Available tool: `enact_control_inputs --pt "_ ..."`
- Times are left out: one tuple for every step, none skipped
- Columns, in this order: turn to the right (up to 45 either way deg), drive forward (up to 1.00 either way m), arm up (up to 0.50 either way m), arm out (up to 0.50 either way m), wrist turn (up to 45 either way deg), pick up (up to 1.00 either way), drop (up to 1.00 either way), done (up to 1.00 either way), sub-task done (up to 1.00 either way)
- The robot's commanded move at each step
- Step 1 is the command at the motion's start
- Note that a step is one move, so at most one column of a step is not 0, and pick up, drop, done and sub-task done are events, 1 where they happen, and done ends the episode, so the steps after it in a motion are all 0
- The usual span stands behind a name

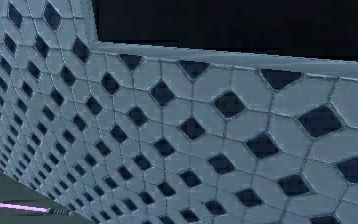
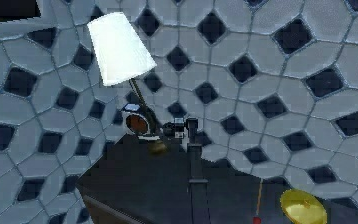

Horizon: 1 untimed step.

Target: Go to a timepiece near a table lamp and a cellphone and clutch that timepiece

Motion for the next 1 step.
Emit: enact_control_inputs --pt "0.0 0.00 0.00 0.00 0.0 0.00 0.00 1.00 0.00"
